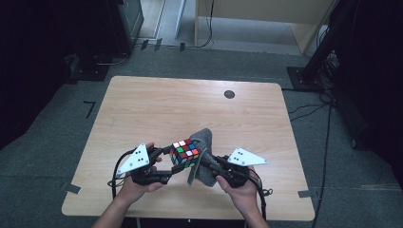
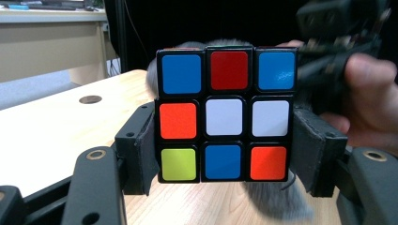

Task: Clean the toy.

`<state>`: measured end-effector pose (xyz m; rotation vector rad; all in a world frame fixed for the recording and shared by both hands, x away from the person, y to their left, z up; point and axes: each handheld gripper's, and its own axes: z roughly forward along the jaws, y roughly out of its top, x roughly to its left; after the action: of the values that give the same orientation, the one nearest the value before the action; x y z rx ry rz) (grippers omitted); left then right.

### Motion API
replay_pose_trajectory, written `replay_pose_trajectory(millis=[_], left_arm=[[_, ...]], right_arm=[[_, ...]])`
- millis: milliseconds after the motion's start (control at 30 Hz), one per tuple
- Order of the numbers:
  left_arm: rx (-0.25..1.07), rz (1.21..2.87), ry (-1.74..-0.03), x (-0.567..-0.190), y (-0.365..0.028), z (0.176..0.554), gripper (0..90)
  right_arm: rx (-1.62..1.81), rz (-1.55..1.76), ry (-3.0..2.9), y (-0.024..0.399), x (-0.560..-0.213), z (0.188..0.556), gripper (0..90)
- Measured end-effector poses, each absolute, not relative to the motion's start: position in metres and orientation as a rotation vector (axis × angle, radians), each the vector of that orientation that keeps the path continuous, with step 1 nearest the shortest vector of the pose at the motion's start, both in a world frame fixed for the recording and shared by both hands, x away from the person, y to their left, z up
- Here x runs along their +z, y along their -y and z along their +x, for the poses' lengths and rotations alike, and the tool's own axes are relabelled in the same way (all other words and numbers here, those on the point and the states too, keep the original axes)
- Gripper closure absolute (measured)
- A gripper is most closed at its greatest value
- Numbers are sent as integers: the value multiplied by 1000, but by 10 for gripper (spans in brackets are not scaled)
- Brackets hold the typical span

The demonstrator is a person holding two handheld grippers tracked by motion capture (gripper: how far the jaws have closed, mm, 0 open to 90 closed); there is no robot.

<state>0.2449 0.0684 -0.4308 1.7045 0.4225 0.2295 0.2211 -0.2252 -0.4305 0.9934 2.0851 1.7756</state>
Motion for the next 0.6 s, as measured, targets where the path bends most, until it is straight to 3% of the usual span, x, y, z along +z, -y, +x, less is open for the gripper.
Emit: replay_pose_trajectory(millis=[333, 600], left_arm=[[220, 1610, -489, -429, -74, 246, 346], [227, 1618, -509, -432, -69, 245, 346]], right_arm=[[1762, 1000, -2259, 198, -453, 220, 755], [1753, 864, -2269, 182, -448, 208, 753]])
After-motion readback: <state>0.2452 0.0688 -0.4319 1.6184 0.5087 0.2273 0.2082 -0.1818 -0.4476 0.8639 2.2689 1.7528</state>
